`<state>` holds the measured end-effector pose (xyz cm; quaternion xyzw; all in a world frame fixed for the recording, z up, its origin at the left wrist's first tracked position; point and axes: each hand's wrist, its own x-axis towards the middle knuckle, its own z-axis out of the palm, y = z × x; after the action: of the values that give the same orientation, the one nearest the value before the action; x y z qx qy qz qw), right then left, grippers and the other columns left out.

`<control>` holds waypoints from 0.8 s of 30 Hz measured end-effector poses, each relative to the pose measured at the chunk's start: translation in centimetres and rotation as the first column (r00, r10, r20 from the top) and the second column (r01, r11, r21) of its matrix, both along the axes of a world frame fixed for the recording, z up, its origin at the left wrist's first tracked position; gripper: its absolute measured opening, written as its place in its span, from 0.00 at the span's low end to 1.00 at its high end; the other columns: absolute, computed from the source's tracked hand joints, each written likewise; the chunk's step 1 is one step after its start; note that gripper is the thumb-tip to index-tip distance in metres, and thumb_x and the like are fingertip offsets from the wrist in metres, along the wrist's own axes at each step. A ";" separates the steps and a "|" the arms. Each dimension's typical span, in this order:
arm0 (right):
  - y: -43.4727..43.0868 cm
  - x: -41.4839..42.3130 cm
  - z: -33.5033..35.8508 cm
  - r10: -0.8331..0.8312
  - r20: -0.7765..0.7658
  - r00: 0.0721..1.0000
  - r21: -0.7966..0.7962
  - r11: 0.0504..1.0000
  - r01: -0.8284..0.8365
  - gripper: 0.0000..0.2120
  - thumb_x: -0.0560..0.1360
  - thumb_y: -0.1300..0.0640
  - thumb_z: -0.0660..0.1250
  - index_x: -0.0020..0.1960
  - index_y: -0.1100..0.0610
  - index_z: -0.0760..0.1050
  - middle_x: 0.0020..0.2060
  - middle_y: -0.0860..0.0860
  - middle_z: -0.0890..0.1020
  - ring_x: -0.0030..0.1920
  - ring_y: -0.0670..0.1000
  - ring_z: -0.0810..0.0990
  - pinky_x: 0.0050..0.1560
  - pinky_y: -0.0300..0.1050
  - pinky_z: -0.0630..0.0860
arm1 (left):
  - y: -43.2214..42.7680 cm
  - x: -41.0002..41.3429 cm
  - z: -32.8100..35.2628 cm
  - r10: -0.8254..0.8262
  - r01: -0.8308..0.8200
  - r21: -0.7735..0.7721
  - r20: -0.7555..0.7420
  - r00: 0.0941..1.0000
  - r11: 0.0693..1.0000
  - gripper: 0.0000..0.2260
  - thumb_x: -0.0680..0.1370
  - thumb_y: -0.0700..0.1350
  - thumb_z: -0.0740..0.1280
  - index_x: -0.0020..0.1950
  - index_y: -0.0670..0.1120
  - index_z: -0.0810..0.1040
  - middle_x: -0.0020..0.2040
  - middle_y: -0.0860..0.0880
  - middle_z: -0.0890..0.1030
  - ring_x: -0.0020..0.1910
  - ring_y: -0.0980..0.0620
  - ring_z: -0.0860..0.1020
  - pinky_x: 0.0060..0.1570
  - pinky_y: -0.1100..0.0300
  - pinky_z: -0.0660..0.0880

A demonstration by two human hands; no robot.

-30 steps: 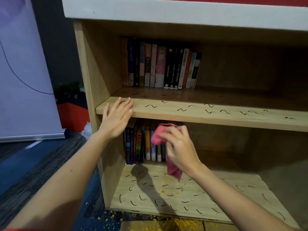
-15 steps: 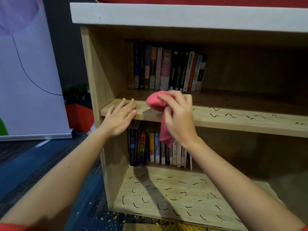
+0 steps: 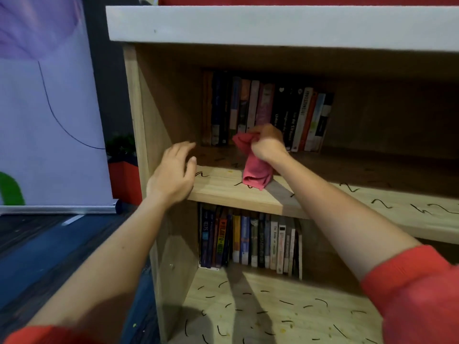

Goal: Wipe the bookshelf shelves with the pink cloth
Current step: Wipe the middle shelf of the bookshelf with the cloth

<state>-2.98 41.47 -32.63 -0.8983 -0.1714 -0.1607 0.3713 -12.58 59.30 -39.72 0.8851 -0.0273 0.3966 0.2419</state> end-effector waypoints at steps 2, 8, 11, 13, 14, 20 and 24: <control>1.3 1.1 -1.0 0.100 -0.107 0.989 -0.179 0.977 -0.118 0.15 0.78 0.63 0.60 0.62 0.57 0.76 0.58 0.53 0.79 0.53 0.53 0.78 0.49 0.38 0.72 | 0.1 0.2 -0.2 0.002 -0.003 0.019 0.028 1.000 1.000 0.22 0.79 0.45 0.53 0.73 0.42 0.64 0.71 0.45 0.67 0.72 0.50 0.61 0.69 0.61 0.54; 1.8 -1.5 -1.3 0.503 -0.060 0.862 -0.354 0.797 -0.489 0.18 0.74 0.68 0.60 0.58 0.55 0.80 0.53 0.49 0.79 0.48 0.47 0.78 0.49 0.34 0.74 | 0.0 0.1 -0.5 0.012 -0.013 0.022 0.065 0.998 1.000 0.26 0.76 0.44 0.51 0.75 0.44 0.60 0.74 0.46 0.63 0.73 0.51 0.58 0.68 0.62 0.53; -0.2 -3.7 -1.0 0.612 -0.079 0.787 -0.359 0.719 -0.595 0.17 0.72 0.71 0.62 0.54 0.56 0.82 0.51 0.47 0.77 0.51 0.45 0.76 0.50 0.29 0.71 | 0.0 0.0 -0.5 0.010 -0.011 0.014 0.069 0.998 1.000 0.25 0.76 0.44 0.52 0.75 0.44 0.61 0.73 0.47 0.64 0.73 0.52 0.59 0.67 0.62 0.54; -2.0 -5.1 -1.0 0.631 -0.101 0.769 -0.316 0.712 -0.627 0.17 0.72 0.72 0.62 0.51 0.55 0.82 0.50 0.48 0.78 0.50 0.48 0.78 0.52 0.36 0.73 | 0.1 0.0 -0.5 0.009 -0.010 0.012 0.071 0.997 1.000 0.24 0.78 0.42 0.53 0.74 0.44 0.61 0.73 0.46 0.64 0.72 0.51 0.59 0.68 0.61 0.56; -2.8 -6.0 -0.9 0.636 -0.109 0.764 -0.291 0.714 -0.637 0.17 0.72 0.72 0.62 0.49 0.54 0.82 0.50 0.48 0.79 0.50 0.48 0.78 0.53 0.38 0.74 | 0.0 0.0 -0.5 0.010 -0.011 0.014 0.066 0.998 1.000 0.23 0.79 0.41 0.53 0.74 0.44 0.61 0.73 0.46 0.64 0.72 0.51 0.60 0.68 0.60 0.56; -6.1 -12.5 -4.6 0.489 0.102 0.866 -0.337 0.836 -0.433 0.14 0.74 0.66 0.63 0.51 0.52 0.82 0.47 0.42 0.76 0.48 0.39 0.68 0.53 0.30 0.64 | -0.4 -1.1 -0.4 0.032 -0.029 0.070 -0.043 0.999 0.997 0.20 0.81 0.43 0.52 0.73 0.40 0.63 0.73 0.42 0.65 0.73 0.46 0.59 0.71 0.57 0.52; -6.2 -14.5 -9.5 0.422 0.307 0.853 -0.402 0.870 -0.286 0.12 0.73 0.65 0.65 0.53 0.56 0.82 0.49 0.45 0.77 0.52 0.47 0.66 0.56 0.43 0.69 | -0.7 -4.3 -3.3 0.082 -0.073 0.142 -0.059 0.995 0.987 0.26 0.79 0.52 0.46 0.75 0.44 0.61 0.76 0.49 0.59 0.75 0.52 0.55 0.73 0.55 0.47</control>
<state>-17.49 35.30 -42.18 -0.8512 -0.4310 -0.2295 0.1923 -16.85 58.56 -43.01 0.9125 -0.0127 0.3743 0.1647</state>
